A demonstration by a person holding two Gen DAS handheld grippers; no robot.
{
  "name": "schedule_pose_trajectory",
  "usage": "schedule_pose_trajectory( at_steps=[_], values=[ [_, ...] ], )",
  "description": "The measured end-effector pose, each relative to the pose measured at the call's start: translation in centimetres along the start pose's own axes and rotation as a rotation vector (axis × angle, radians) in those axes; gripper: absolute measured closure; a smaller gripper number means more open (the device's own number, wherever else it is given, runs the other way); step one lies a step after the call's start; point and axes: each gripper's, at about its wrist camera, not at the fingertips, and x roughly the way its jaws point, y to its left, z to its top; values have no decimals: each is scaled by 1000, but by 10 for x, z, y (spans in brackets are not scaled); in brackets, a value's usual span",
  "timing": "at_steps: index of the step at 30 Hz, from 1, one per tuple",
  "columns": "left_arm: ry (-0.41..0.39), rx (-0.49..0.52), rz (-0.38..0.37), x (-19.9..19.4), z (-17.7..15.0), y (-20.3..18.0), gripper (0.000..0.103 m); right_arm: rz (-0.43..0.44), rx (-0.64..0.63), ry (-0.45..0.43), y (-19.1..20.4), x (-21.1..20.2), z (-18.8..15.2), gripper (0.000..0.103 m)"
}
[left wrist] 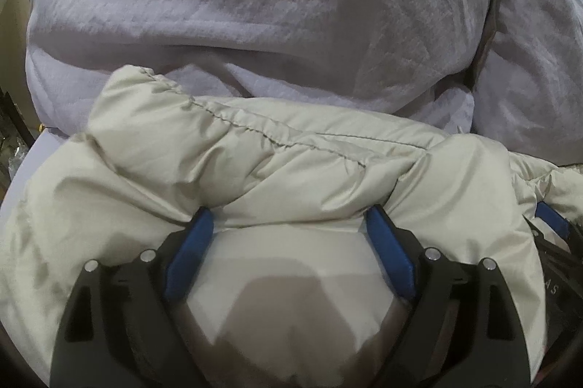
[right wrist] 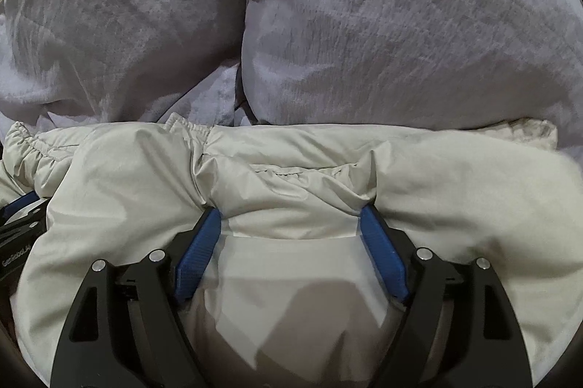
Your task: Fold large clothes
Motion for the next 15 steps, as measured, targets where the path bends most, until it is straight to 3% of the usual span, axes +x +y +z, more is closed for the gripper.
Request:
schedule_pose_trajectory(
  at_steps=[8, 15],
  values=[
    [-75, 5, 8, -43, 20, 16, 17, 115, 60, -85, 24, -42, 25, 22],
    [-62, -27, 93, -19, 33, 33, 17, 107, 6, -25, 63, -20, 9, 22]
  ],
)
